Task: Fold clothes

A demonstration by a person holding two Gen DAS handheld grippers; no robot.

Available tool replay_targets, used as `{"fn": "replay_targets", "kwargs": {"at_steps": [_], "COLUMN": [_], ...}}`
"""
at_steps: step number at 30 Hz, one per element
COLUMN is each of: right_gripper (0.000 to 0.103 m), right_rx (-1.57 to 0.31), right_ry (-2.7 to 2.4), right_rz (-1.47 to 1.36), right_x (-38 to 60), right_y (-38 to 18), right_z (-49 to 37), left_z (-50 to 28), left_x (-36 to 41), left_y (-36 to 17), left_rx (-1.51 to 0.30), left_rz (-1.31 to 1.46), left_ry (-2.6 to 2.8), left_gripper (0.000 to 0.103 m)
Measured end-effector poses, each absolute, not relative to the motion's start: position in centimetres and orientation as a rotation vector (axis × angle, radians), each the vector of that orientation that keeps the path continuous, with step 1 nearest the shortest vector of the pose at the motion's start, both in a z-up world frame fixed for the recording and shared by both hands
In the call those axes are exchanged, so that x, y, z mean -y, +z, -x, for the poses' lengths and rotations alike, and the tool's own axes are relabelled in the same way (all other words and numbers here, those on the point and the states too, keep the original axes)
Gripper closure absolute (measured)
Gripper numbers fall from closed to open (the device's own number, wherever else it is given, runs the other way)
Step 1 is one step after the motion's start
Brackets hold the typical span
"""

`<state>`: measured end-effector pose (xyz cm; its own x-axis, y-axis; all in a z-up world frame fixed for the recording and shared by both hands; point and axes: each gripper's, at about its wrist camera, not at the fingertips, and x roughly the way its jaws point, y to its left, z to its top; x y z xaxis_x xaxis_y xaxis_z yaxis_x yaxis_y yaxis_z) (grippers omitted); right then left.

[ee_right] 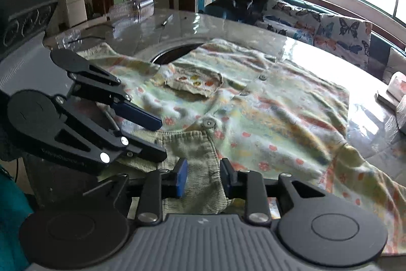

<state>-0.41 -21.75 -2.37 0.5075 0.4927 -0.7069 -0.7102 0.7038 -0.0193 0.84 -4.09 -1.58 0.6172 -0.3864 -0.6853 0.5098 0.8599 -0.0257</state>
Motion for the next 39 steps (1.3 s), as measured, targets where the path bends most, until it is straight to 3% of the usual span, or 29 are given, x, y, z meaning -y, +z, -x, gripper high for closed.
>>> {"fn": "replay_targets", "kwargs": {"at_steps": [7, 27, 39], "right_gripper": [0.07, 0.069, 0.069], "right_rx": [-0.736, -0.717, -0.711], "right_ry": [0.719, 0.78, 0.645], "right_rz": [0.315, 0.397, 0.213], "right_x": [22.5, 23.1, 26.3], "right_y": [-2.8, -2.9, -1.9], "right_z": [0.9, 3.5, 1.5], "left_z": [-0.7, 2.3, 2.4], "left_x": [4.2, 3.7, 3.0], "left_y": [-1.6, -1.5, -0.2], "left_rx": [-0.751, -0.733, -0.687], "left_rz": [-0.197, -0.242, -0.181], "left_ry": [-0.502, -0.463, -0.447], "left_gripper": [0.061, 0.059, 0.06]}}
